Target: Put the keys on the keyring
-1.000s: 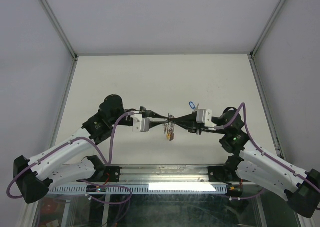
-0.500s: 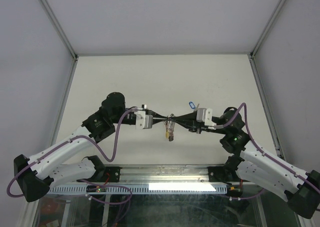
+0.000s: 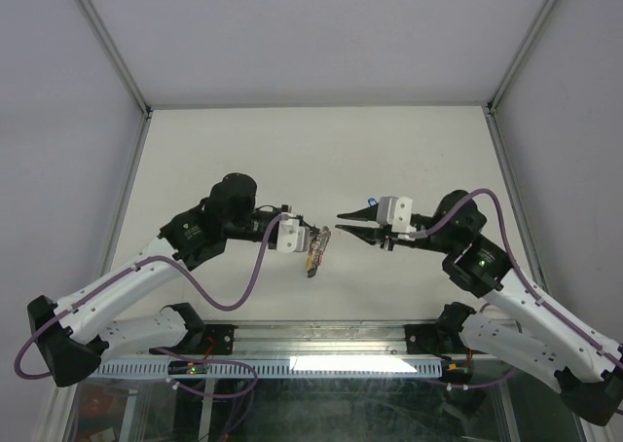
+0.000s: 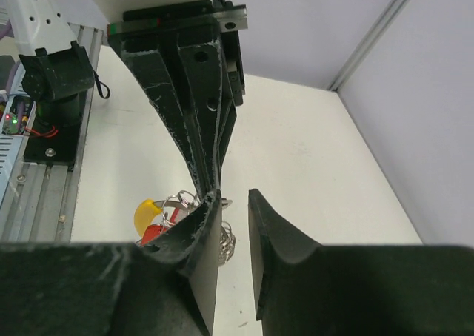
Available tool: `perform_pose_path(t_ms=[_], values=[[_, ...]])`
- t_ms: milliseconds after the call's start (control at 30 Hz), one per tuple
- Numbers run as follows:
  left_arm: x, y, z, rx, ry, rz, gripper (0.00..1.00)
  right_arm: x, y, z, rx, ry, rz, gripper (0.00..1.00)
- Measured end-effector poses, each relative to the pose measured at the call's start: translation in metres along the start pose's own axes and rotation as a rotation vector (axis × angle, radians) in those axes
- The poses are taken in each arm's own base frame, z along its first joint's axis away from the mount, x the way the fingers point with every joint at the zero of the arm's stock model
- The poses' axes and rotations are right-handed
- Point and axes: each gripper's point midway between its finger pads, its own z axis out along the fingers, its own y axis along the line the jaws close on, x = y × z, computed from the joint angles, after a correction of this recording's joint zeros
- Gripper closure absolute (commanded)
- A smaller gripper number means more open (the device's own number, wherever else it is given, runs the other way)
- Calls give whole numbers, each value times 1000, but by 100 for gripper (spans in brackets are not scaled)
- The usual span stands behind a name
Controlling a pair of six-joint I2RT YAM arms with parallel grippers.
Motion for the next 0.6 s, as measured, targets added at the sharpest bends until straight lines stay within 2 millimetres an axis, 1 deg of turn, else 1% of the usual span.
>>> perform_pose_path(t_ms=[100, 200, 333, 400, 500, 600], values=[[2, 1, -1, 10, 28, 14, 100, 7, -3, 1, 5, 62, 33, 76], [4, 2, -2, 16, 47, 23, 100, 23, 0, 3, -14, 129, 97, 73], [7, 0, -2, 29, 63, 21, 100, 50, 9, 10, -57, 236, 211, 68], [8, 0, -2, 32, 65, 24, 100, 58, 12, 13, -75, 272, 254, 67], [9, 0, -1, 34, 68, 26, 100, 64, 16, 15, -93, 293, 292, 66], [10, -1, -1, 37, 71, 23, 100, 64, 20, 16, -107, 293, 319, 64]])
